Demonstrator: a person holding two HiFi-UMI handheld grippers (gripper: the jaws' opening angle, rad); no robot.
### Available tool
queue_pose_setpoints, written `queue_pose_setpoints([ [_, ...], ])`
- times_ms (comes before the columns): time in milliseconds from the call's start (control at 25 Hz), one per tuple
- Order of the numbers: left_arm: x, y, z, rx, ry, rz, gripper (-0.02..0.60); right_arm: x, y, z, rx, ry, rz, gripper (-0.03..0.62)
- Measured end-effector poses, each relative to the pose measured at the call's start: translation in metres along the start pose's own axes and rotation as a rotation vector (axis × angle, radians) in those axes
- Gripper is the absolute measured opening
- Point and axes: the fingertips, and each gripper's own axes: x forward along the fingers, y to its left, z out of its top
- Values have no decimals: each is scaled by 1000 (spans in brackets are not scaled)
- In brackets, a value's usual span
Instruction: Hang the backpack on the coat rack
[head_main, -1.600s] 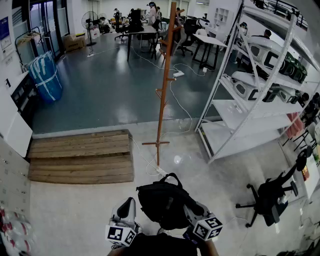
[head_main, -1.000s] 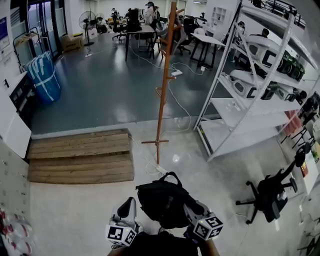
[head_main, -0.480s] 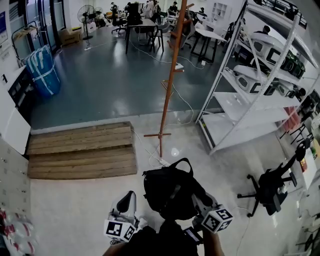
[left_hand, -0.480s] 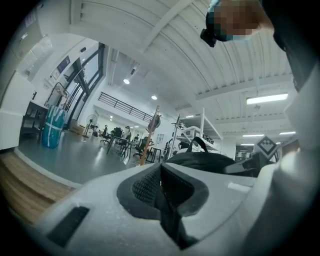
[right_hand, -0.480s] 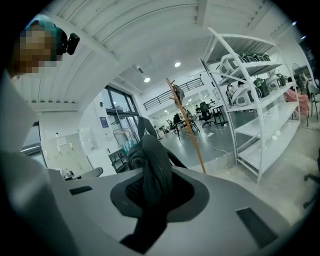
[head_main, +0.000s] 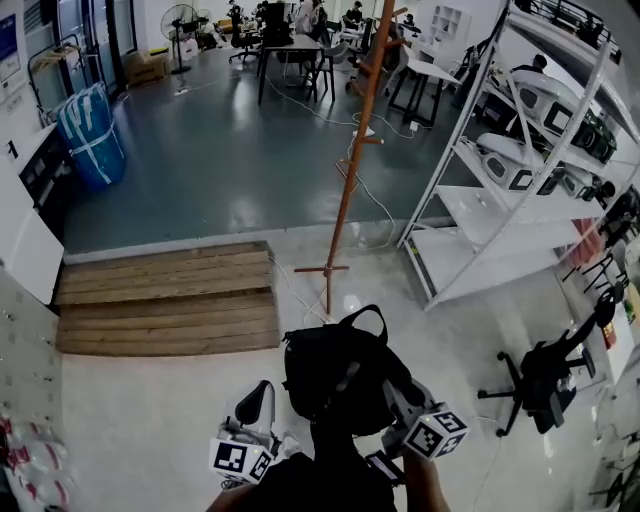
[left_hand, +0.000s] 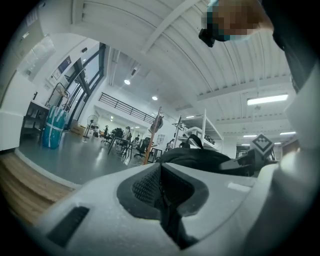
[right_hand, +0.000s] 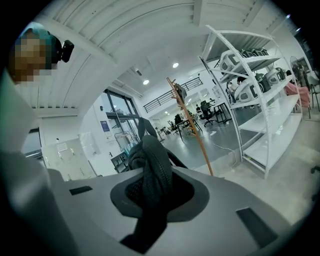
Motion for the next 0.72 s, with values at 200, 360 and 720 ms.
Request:
queue_pose_setpoints([
  [200,14,16,-2,3,2,19,20,30,-2,-6,26,15,23,58],
  [360,38,28,-1,4,7,29,20,57,-11,-3,39,24,34,58],
  [720,131,61,7,18,20,44,20,138,-46,19,54,71,71,58],
])
